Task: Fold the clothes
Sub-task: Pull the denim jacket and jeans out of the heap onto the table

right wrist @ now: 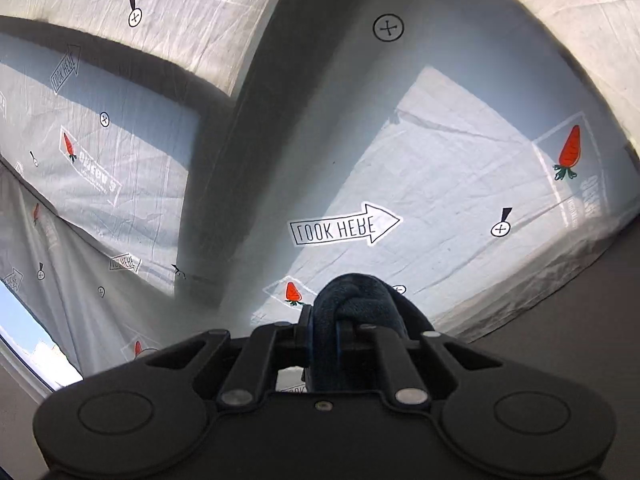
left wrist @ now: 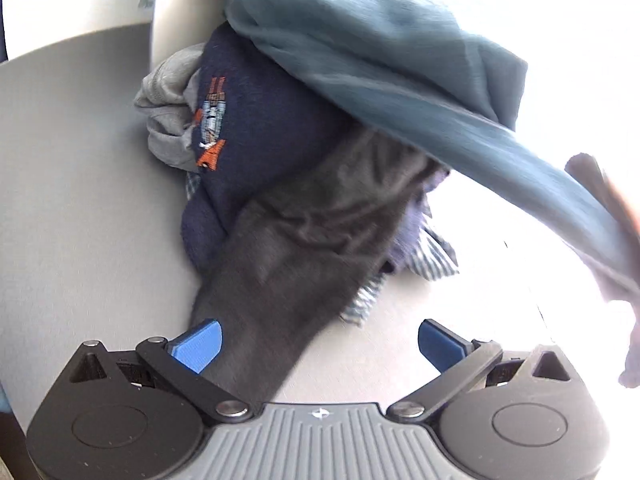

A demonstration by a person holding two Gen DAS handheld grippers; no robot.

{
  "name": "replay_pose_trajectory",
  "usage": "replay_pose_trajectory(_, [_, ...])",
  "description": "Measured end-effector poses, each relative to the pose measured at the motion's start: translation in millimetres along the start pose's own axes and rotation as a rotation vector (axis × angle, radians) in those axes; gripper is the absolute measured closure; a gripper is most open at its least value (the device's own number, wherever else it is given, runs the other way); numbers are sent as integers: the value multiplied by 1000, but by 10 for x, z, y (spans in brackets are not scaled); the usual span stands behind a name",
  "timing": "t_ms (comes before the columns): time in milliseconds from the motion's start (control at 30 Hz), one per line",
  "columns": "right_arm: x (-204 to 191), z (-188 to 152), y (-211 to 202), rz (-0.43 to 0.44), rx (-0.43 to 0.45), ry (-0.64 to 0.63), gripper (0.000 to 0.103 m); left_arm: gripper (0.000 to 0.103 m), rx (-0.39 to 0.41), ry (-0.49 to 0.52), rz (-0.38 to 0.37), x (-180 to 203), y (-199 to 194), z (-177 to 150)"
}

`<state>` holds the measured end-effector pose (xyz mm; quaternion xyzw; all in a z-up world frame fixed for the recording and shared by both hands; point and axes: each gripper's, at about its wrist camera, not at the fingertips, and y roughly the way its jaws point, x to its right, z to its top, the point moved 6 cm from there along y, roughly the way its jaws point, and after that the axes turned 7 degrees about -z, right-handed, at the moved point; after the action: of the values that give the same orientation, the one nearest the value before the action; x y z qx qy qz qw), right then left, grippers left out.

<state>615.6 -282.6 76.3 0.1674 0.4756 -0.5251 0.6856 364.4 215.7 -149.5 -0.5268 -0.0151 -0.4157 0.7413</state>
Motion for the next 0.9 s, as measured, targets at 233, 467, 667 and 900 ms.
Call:
replay_pose_trajectory(233, [2770, 1104, -1920, -793, 65, -119, 64, 0, -67, 56, -74, 615, -264, -1036])
replay_pose_trajectory(467, [4145, 582, -3416, -968, 50, 60, 57, 0, -157, 165, -123, 1178, -118, -1892])
replay_pose_trajectory(667, [4082, 409, -3029, -848, -22, -61, 59, 0, -213, 261, -141, 1667, 67, -2435])
replay_pose_trajectory(900, [3585, 223, -1694, -684, -86, -308, 75, 1, -164, 346, -133, 2097, 270, -2138])
